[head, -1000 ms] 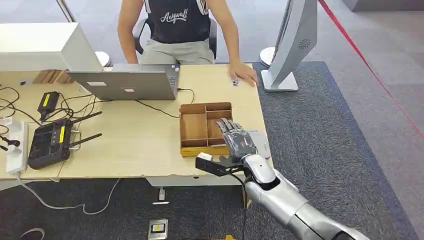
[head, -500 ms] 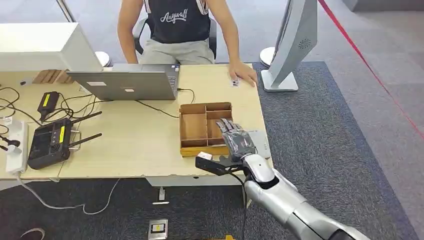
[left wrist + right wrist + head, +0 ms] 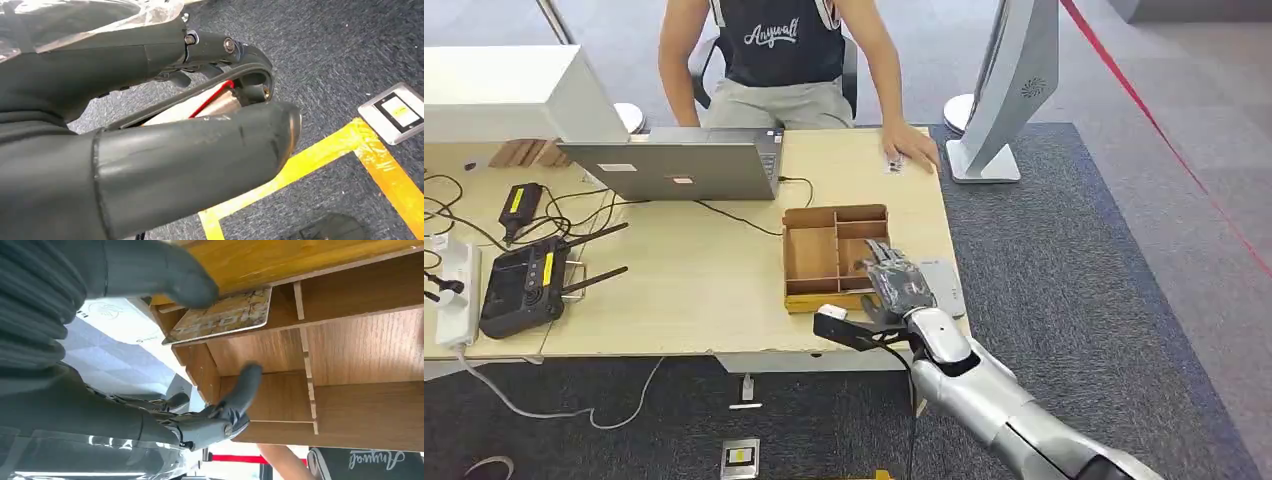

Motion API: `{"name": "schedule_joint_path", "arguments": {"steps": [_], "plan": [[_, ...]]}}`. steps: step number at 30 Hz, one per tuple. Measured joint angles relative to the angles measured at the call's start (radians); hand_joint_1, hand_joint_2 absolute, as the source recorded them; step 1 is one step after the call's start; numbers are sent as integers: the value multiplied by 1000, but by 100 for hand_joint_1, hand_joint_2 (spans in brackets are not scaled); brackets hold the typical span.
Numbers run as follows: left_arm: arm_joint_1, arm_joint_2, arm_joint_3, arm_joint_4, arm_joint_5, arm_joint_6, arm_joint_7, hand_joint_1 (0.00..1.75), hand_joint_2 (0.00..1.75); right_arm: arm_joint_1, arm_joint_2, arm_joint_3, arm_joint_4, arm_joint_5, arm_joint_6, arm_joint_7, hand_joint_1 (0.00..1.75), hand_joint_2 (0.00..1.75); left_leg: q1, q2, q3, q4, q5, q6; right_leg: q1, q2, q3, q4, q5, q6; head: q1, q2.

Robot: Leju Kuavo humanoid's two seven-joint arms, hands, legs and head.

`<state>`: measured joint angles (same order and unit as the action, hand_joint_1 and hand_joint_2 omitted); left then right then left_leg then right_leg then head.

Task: Pass the card to the sensor for recognition and then transmit it.

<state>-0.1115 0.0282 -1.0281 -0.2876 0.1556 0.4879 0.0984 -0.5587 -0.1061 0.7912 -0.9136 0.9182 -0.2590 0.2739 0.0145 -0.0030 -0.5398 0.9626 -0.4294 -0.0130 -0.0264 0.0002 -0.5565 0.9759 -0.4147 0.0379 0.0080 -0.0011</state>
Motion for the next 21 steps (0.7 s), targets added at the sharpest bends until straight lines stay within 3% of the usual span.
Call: {"name": "schedule_joint_path", "arguments": {"steps": [13,21], "plan": [[0,1,0,0,6,9,0,0,0,-9,6,0,12,-9,5,-5,168,175,0,0,0,0,0,0,0,0,0,0,0,0,0,0],[0,1,-4,0,6,30,-11,0,0,-10,7,1,13,-15,-1,-5,175,175,0,0,0,0,0,0,0,0,0,0,0,0,0,0]]}}
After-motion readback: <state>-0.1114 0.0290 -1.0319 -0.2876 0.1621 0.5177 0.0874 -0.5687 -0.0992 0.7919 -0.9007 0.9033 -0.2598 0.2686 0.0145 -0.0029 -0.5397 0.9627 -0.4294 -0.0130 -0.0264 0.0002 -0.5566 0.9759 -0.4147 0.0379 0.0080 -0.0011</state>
